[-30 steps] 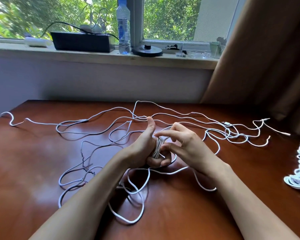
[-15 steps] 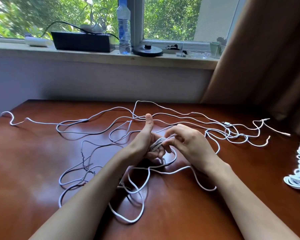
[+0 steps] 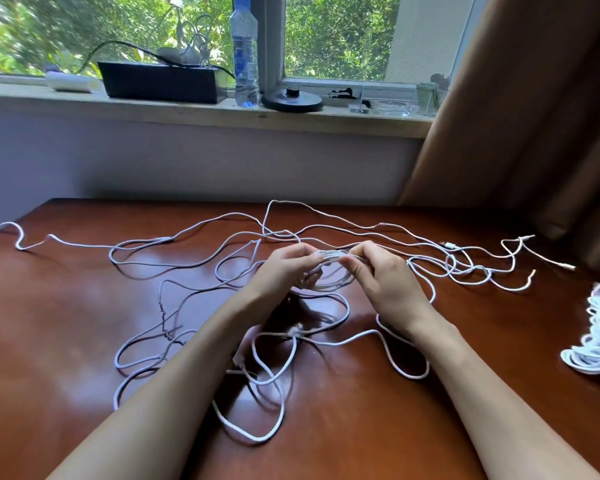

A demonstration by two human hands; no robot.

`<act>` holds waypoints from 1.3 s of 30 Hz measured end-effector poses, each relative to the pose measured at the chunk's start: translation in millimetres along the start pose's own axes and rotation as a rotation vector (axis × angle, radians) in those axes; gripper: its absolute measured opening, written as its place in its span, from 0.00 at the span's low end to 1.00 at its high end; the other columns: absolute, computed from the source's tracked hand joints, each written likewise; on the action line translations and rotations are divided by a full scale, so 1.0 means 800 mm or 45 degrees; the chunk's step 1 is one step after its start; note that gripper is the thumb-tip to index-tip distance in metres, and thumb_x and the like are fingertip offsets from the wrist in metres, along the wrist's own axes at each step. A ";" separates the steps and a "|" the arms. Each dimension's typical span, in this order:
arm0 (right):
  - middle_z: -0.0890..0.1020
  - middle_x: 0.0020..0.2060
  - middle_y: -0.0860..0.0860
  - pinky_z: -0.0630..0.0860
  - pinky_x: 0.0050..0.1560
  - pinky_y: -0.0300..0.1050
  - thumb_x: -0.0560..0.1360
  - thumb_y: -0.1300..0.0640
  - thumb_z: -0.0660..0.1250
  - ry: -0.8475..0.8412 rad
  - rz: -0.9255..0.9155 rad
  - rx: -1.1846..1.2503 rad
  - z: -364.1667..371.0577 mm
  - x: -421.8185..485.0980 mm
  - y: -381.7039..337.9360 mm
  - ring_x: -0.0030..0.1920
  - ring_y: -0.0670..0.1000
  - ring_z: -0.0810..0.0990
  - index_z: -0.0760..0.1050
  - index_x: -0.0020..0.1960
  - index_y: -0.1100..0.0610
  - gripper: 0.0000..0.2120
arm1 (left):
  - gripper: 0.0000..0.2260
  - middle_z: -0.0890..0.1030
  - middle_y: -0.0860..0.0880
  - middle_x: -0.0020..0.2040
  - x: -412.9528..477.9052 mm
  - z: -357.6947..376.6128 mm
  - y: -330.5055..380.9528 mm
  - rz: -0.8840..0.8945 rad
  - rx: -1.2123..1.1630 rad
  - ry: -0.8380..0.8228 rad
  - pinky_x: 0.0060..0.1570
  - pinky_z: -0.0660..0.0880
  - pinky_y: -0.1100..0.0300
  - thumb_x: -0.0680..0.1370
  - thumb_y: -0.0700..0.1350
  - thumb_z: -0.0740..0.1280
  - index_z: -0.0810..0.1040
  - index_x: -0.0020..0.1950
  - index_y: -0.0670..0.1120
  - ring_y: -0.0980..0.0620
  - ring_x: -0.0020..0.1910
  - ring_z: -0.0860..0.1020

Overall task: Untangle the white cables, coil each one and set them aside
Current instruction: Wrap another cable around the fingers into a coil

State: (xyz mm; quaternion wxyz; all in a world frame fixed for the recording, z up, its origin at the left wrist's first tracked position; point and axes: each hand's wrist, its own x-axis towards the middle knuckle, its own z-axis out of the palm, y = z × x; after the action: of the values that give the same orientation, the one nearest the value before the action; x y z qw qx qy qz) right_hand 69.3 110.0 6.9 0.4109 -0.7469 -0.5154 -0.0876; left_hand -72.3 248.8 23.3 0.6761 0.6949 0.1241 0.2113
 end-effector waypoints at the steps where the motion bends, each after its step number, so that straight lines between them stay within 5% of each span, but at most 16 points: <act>1: 0.79 0.37 0.41 0.77 0.44 0.55 0.78 0.32 0.57 0.004 0.018 0.024 -0.001 0.000 0.003 0.41 0.51 0.79 0.74 0.47 0.50 0.22 | 0.05 0.73 0.45 0.37 0.000 -0.002 -0.002 0.036 0.042 -0.017 0.34 0.68 0.67 0.82 0.38 0.63 0.77 0.51 0.38 0.57 0.32 0.71; 4: 0.77 0.34 0.41 0.76 0.43 0.55 0.79 0.36 0.59 0.009 0.060 0.049 -0.002 -0.002 0.002 0.38 0.49 0.77 0.74 0.47 0.52 0.19 | 0.08 0.78 0.53 0.41 -0.002 -0.002 -0.008 0.139 0.146 -0.063 0.40 0.70 0.70 0.82 0.36 0.64 0.78 0.60 0.38 0.62 0.36 0.73; 7: 0.75 0.32 0.40 0.73 0.42 0.51 0.80 0.41 0.62 0.010 0.106 0.083 -0.001 0.000 0.000 0.36 0.43 0.74 0.74 0.46 0.51 0.14 | 0.13 0.80 0.50 0.49 -0.002 0.000 -0.012 0.246 0.257 -0.012 0.44 0.72 0.69 0.81 0.34 0.65 0.75 0.66 0.38 0.64 0.40 0.75; 18: 0.82 0.41 0.53 0.72 0.48 0.46 0.82 0.47 0.63 -0.027 0.236 0.291 -0.004 -0.001 -0.013 0.44 0.51 0.78 0.77 0.48 0.56 0.13 | 0.10 0.83 0.50 0.42 0.007 0.002 -0.020 0.399 0.434 0.243 0.46 0.77 0.62 0.81 0.36 0.66 0.82 0.60 0.43 0.58 0.41 0.78; 23: 0.83 0.43 0.54 0.73 0.50 0.46 0.82 0.46 0.62 -0.041 0.250 0.378 -0.004 -0.003 -0.017 0.46 0.53 0.79 0.78 0.49 0.55 0.13 | 0.10 0.80 0.54 0.38 0.005 0.002 -0.018 0.420 0.500 0.263 0.42 0.70 0.67 0.83 0.38 0.64 0.82 0.44 0.41 0.62 0.36 0.74; 31: 0.84 0.42 0.54 0.76 0.51 0.54 0.82 0.48 0.66 0.015 0.257 0.454 -0.003 0.000 -0.017 0.46 0.56 0.81 0.80 0.48 0.53 0.10 | 0.09 0.76 0.56 0.32 0.012 -0.001 -0.021 0.336 0.198 0.325 0.36 0.69 0.69 0.81 0.34 0.65 0.82 0.58 0.37 0.62 0.32 0.71; 39: 0.80 0.43 0.41 0.70 0.47 0.29 0.83 0.59 0.64 0.216 0.028 0.246 -0.015 0.001 -0.014 0.46 0.39 0.79 0.78 0.51 0.54 0.04 | 0.13 0.80 0.55 0.36 0.011 0.001 -0.022 0.372 0.401 0.289 0.41 0.74 0.67 0.79 0.32 0.67 0.83 0.52 0.50 0.62 0.34 0.73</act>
State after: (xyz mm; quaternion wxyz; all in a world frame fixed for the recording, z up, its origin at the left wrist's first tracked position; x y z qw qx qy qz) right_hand 64.0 103.5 21.1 0.5240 -0.6994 -0.4765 -0.0959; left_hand -61.8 253.0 7.3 0.5032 0.7741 0.1290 0.3617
